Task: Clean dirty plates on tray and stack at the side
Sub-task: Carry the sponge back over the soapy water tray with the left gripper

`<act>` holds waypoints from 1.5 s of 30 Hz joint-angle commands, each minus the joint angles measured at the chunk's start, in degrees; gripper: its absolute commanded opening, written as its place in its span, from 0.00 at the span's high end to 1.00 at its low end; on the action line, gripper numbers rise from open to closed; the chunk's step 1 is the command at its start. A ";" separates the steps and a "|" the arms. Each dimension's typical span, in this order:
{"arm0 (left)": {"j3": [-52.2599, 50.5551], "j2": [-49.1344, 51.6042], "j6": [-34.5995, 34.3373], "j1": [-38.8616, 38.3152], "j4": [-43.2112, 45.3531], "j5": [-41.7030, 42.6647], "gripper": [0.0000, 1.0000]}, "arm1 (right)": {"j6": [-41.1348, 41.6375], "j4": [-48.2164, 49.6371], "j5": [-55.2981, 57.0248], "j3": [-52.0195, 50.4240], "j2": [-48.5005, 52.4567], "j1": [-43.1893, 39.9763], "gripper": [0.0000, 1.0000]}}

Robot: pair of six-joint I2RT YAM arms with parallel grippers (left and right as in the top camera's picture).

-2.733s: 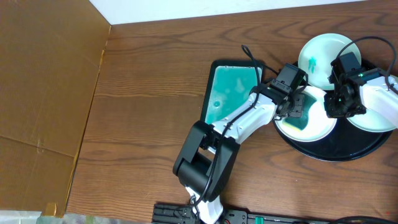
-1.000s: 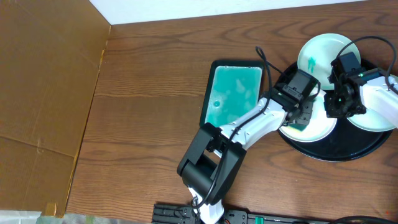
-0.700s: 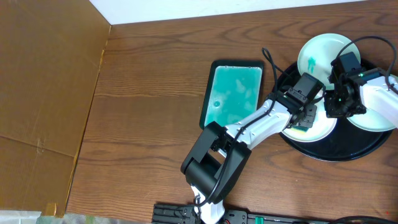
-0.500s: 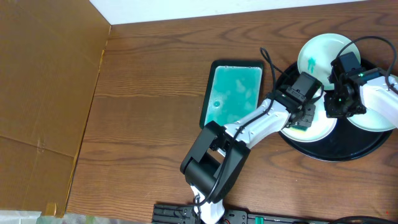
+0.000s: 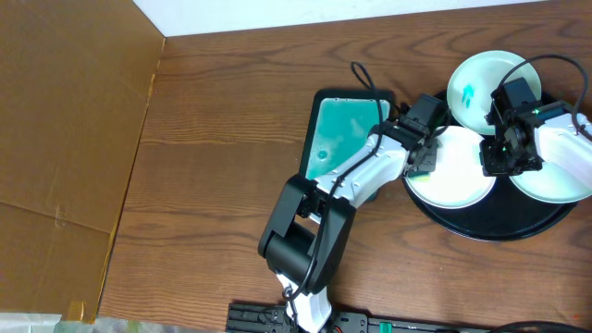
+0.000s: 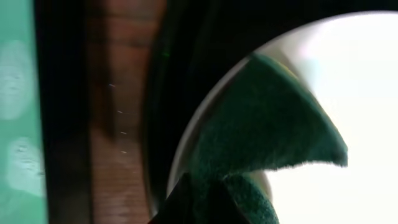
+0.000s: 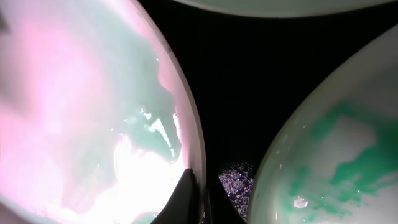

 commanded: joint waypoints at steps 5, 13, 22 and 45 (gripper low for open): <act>-0.11 -6.12 -0.50 2.73 2.95 2.60 0.93 | -0.79 -0.55 2.19 -0.59 1.40 0.33 0.99; -1.53 -4.98 -0.50 1.33 5.49 20.74 0.93 | -0.79 -0.35 2.19 -0.59 1.40 0.33 0.99; -2.40 1.86 -0.48 0.13 5.42 16.06 0.93 | -0.79 -0.13 2.16 -0.59 1.40 0.33 0.99; -2.16 -26.10 -0.48 1.57 1.36 -10.56 0.92 | -6.05 -1.55 4.11 1.86 -4.37 1.14 0.99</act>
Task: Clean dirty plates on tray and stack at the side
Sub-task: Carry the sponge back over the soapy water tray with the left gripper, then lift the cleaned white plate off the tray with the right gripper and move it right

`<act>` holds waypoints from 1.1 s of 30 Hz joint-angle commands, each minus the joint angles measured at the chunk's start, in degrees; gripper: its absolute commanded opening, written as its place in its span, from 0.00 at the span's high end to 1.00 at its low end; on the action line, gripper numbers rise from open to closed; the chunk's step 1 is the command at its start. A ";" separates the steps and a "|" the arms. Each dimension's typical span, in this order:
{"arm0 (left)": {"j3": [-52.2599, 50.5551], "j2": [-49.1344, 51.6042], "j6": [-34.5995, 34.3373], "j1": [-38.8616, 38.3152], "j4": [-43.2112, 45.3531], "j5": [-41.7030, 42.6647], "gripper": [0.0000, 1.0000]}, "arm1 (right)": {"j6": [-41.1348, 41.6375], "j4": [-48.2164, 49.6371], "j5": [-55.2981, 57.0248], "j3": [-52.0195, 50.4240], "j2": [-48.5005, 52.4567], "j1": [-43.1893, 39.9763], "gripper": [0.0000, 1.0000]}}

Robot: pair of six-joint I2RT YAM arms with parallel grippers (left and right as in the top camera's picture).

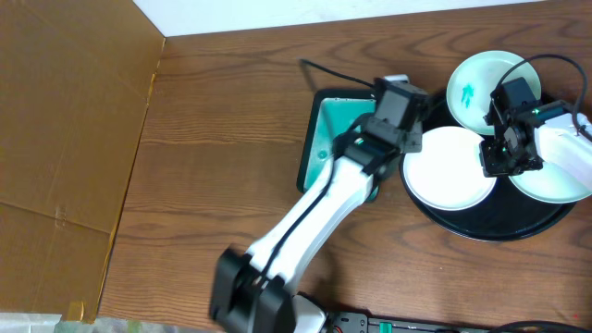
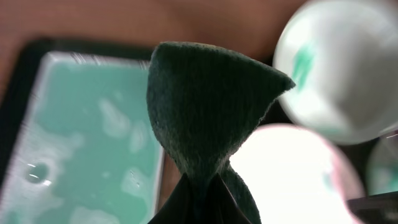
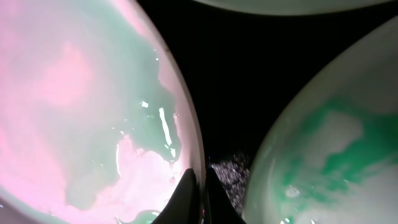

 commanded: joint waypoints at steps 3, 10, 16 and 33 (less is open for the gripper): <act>0.11 -5.75 -0.48 3.26 -0.57 -5.18 0.93 | -6.01 -0.39 6.69 2.80 -5.38 1.20 0.99; 0.11 -8.15 -0.50 13.18 -3.80 -6.08 0.93 | -15.10 1.18 20.74 3.52 -11.54 4.79 0.99; 0.09 -8.13 -0.52 19.69 -8.02 -6.08 0.93 | -27.87 5.55 37.13 3.52 -16.20 10.51 0.99; 0.09 -8.13 -0.50 21.84 -10.32 -6.08 0.93 | -63.60 26.88 61.81 3.52 -17.29 22.64 0.99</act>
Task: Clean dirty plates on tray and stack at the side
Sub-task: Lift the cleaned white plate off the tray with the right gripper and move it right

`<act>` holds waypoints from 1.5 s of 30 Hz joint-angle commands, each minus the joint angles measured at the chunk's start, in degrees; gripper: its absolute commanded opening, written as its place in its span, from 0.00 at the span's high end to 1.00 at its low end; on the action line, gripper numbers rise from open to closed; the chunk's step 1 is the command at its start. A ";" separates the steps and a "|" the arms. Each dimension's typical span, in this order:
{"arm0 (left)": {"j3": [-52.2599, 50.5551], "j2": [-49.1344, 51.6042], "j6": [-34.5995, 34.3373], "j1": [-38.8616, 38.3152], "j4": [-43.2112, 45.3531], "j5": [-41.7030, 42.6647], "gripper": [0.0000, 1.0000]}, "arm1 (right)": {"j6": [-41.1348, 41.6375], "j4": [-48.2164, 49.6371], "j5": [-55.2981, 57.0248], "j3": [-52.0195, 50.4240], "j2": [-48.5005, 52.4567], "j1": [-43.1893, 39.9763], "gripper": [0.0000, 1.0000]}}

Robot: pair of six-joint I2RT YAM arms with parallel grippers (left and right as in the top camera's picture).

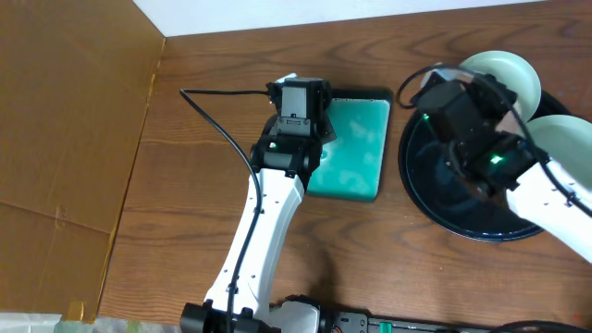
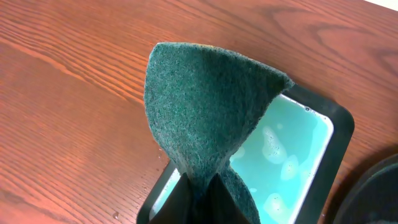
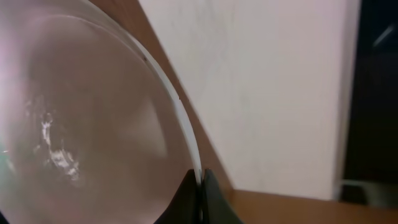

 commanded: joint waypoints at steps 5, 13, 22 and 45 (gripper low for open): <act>0.09 -0.72 -0.50 0.28 -0.04 -0.96 0.93 | -11.56 4.37 5.53 0.92 -1.09 2.40 0.99; 0.09 -0.72 -0.50 0.28 -0.04 -0.96 0.93 | -12.02 5.38 5.46 0.92 -1.09 2.51 0.99; 0.09 -0.72 -0.50 0.28 -0.04 -0.96 0.93 | 0.28 -8.07 -20.09 0.83 -0.48 0.68 0.99; 0.09 -0.72 -0.50 0.28 -0.46 -0.94 0.93 | 24.46 -7.56 -38.93 0.85 -1.01 -13.44 0.99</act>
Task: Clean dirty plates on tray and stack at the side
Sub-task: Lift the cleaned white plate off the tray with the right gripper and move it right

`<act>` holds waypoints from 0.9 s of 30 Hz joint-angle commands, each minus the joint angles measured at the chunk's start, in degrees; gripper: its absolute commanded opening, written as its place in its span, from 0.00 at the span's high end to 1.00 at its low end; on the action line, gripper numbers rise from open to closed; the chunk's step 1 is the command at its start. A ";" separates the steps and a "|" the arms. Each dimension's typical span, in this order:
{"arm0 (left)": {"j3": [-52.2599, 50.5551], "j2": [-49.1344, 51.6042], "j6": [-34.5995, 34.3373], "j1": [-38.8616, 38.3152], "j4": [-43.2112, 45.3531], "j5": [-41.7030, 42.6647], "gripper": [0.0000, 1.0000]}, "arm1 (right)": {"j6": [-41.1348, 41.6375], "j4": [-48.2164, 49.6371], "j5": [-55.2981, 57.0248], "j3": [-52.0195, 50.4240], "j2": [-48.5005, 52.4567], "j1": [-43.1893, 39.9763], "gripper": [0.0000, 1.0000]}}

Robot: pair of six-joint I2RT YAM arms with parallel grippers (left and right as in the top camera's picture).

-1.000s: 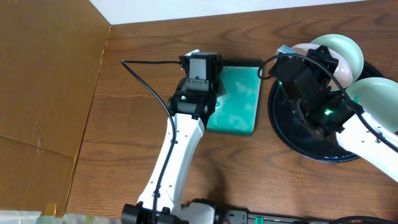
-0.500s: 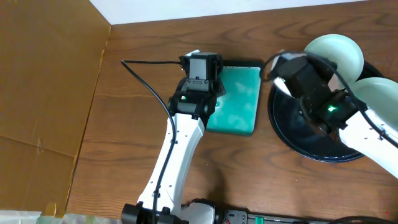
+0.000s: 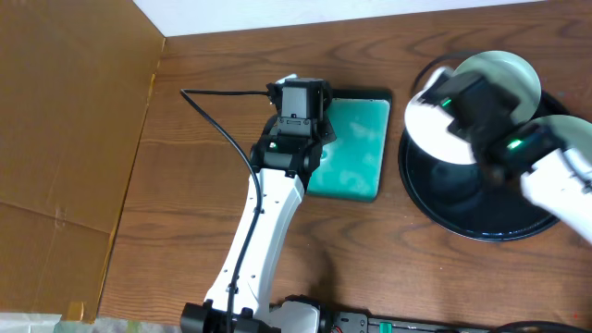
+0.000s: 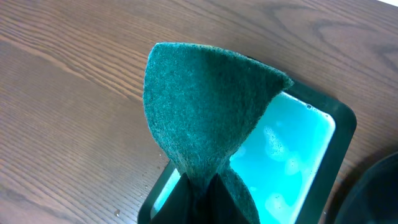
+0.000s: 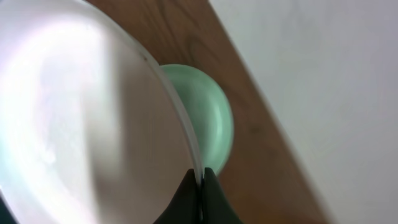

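Observation:
My right gripper (image 5: 200,177) is shut on the rim of a white plate (image 5: 93,124), held tilted in the air. In the overhead view that plate (image 3: 433,118) shows blurred over the upper left of the round black tray (image 3: 462,199). A pale green smeared plate (image 3: 507,74) lies at the tray's back, and another plate (image 3: 566,141) at its right. My left gripper (image 4: 202,186) is shut on a dark green sponge (image 4: 205,106) above the left edge of the basin of turquoise soapy water (image 4: 292,162).
The soapy basin (image 3: 356,153) sits on the wooden table between the two arms. A brown cardboard sheet (image 3: 65,139) covers the table's left side. A black cable (image 3: 217,116) runs from the left arm across the wood.
The right arm has shifted and turned the held plate, so its face now shows over the black tray's upper left. The left arm with the sponge has stayed put.
First the sponge lay on the near left plate on the black tray, with my right gripper shut on that plate's rim. Then the sponge was lifted off toward the basin. Later it hung over the basin's left edge, and the right gripper held the plate off the tray, as now.

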 commanded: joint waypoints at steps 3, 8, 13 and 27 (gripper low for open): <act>0.09 -0.72 -0.50 0.28 -0.17 -0.94 0.93 | 20.13 -0.20 -27.08 0.52 -1.51 -16.00 0.99; 0.09 -0.72 -0.50 0.28 -0.17 -0.94 0.93 | 33.18 -0.20 -50.25 0.52 -1.22 -33.68 0.99; 0.09 -0.72 -0.50 0.28 -0.17 -0.92 0.93 | 42.14 -0.46 -59.95 0.50 -0.09 -50.58 0.99; 0.09 -0.72 -0.52 0.26 -0.15 -0.92 0.93 | 47.08 0.79 -45.53 0.42 13.27 -65.79 0.99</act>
